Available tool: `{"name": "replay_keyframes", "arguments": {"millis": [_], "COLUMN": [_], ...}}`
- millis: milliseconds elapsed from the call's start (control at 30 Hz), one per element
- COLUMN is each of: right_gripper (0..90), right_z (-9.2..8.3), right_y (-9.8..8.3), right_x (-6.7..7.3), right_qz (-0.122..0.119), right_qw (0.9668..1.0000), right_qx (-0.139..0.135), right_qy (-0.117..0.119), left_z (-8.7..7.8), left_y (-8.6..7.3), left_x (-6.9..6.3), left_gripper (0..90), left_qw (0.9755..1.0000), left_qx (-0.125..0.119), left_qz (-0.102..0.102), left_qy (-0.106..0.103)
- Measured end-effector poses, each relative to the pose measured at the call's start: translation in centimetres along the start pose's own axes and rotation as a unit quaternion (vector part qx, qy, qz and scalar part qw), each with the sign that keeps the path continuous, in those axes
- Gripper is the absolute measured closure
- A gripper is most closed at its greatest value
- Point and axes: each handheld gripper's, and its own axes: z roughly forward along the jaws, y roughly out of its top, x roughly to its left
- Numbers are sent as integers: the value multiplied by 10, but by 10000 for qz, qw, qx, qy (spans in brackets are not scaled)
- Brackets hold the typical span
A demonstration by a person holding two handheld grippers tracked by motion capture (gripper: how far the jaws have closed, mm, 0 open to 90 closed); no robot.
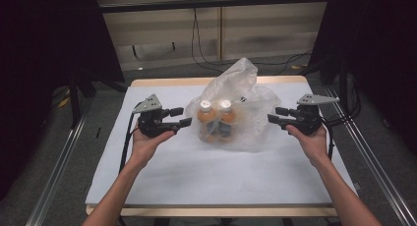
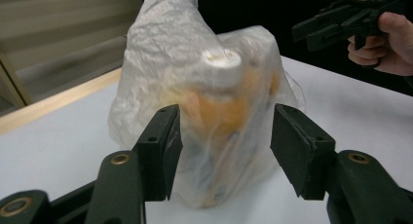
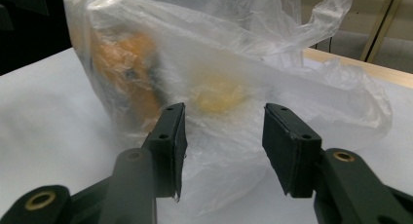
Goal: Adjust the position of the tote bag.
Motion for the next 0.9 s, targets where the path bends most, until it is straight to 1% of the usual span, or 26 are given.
{"name": "replay_keyframes", "arguments": {"millis": [33, 67, 133, 167, 233, 267, 300, 433, 533, 567, 600, 667, 700, 767, 800, 833, 867, 900], "right_gripper": [506, 501, 495, 492, 486, 472, 472, 454, 435, 431, 417, 408, 401, 398, 393, 397, 395, 400], "right_z": [1, 3, 6, 8, 10, 15, 15, 23, 31, 34, 38, 43, 48, 50, 52, 55, 58, 60], "right_y": [2, 4, 7, 9, 10, 13, 13, 19, 25, 27, 29, 31, 32, 32, 31, 29, 27, 25], "right_x": [-2, -4, -9, -11, -12, -16, -16, -20, -22, -22, -23, -24, -25, -25, -25, -26, -26, -26], "right_qz": [6, 25, 25, 35, 23, 9, 9, -43, -83, -98, -122, -177, -205, -234, -244, -240, -262, -281], "right_qw": [10000, 10000, 10000, 10000, 10000, 10000, 10000, 10000, 9999, 9999, 9999, 9997, 9996, 9995, 9995, 9993, 9991, 9989], "right_qx": [-14, -37, -34, -24, -13, 25, 25, 21, 41, 48, 92, 150, 182, 181, 196, 257, 333, 370], "right_qy": [-4, -27, -35, -34, -65, -62, -62, -88, -50, -65, -30, -19, 48, 57, 80, 130, 92, 70], "left_z": [5, 5, 7, 9, 14, 16, 19, 32, 43, 49, 53, 63, 67, 76, 82, 86, 90, 94], "left_y": [8, 8, 16, 19, 26, 31, 33, 46, 56, 59, 62, 67, 69, 72, 74, 74, 75, 76], "left_x": [2, 2, 3, 4, 6, 8, 9, 16, 20, 22, 24, 27, 28, 30, 29, 29, 28, 27], "left_gripper": [448, 448, 451, 451, 451, 451, 451, 451, 451, 451, 450, 442, 421, 408, 386, 351, 346, 338], "left_qw": [10000, 10000, 10000, 10000, 9999, 10000, 9999, 10000, 10000, 10000, 10000, 9999, 9999, 9999, 9998, 9998, 9997, 9996], "left_qx": [-5, -5, 13, -11, -82, -50, -63, -11, -73, -65, -75, 2, 51, 76, 54, 89, 154, 219], "left_qz": [24, 24, 75, 47, 60, 78, 86, 50, -32, -37, -48, -87, -93, -99, -159, -160, -139, -114], "left_qy": [-4, -4, 32, 18, -17, 0, -3, 7, -17, -28, -26, -66, -56, -68, -62, -95, -145, -151]}}
